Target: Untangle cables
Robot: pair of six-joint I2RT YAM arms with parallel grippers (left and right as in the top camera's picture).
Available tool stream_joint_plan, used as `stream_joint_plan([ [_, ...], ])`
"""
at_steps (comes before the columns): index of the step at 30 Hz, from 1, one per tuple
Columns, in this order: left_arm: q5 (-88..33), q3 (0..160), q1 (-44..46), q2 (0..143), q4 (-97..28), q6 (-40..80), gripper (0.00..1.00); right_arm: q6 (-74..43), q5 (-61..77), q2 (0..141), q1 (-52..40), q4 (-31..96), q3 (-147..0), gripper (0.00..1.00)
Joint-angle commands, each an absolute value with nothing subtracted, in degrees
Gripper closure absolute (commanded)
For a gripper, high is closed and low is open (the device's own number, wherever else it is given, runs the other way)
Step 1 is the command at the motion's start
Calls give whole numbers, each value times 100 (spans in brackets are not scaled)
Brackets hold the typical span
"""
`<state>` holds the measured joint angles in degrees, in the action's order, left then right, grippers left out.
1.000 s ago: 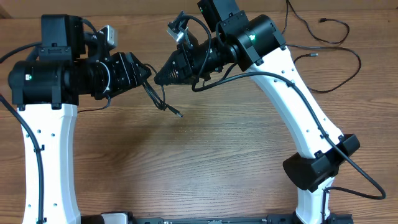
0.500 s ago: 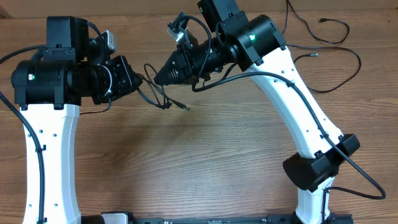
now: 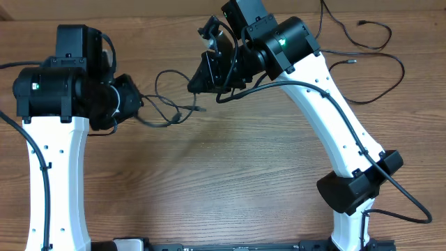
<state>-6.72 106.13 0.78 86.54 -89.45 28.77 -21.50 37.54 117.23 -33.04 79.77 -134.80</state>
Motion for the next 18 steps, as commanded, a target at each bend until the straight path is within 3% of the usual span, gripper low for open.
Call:
stream_joint_plan([
  [1, 322, 10610, 89, 8700, -9063, 3221, 89, -2423, 2576, 11657, -3288, 8031, -13583, 96],
  [18, 989, 10610, 86, 8700, -9205, 3391, 86, -2895, -45, 11660, -3288, 8569, -13581, 96],
])
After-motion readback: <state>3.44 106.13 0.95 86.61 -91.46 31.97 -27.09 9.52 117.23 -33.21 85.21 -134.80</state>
